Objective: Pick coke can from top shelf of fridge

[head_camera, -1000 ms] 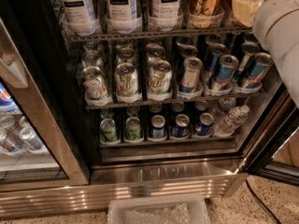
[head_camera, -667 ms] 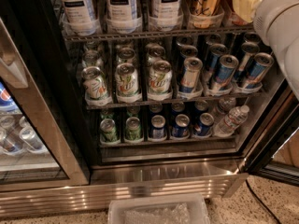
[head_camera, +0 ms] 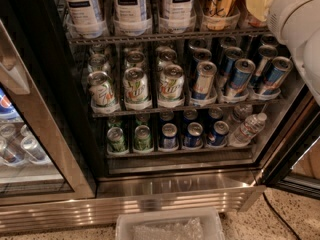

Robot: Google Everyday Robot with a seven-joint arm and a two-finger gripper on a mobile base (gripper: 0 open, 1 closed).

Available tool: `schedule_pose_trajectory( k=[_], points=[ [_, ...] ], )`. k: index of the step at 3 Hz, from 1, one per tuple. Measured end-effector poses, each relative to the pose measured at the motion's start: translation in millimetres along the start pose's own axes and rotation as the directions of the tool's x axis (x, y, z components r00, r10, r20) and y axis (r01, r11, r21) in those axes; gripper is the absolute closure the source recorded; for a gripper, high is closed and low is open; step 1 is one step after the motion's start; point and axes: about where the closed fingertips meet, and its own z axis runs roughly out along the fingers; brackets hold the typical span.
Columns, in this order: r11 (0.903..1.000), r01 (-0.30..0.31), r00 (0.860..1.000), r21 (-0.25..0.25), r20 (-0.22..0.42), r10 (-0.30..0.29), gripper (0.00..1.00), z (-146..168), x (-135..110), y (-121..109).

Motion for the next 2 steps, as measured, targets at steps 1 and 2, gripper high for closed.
schedule_pose_trajectory(
  k=[1,2],
  points=[
    [0.9995,-0.032,0.999,-0.004,-0.005,0.032,0.40,3.9,3.4,1.8],
    [0.9966,-0.083,0.997,0.000,-0.010,0.083,0.39,8.4,7.7,0.7]
  ],
)
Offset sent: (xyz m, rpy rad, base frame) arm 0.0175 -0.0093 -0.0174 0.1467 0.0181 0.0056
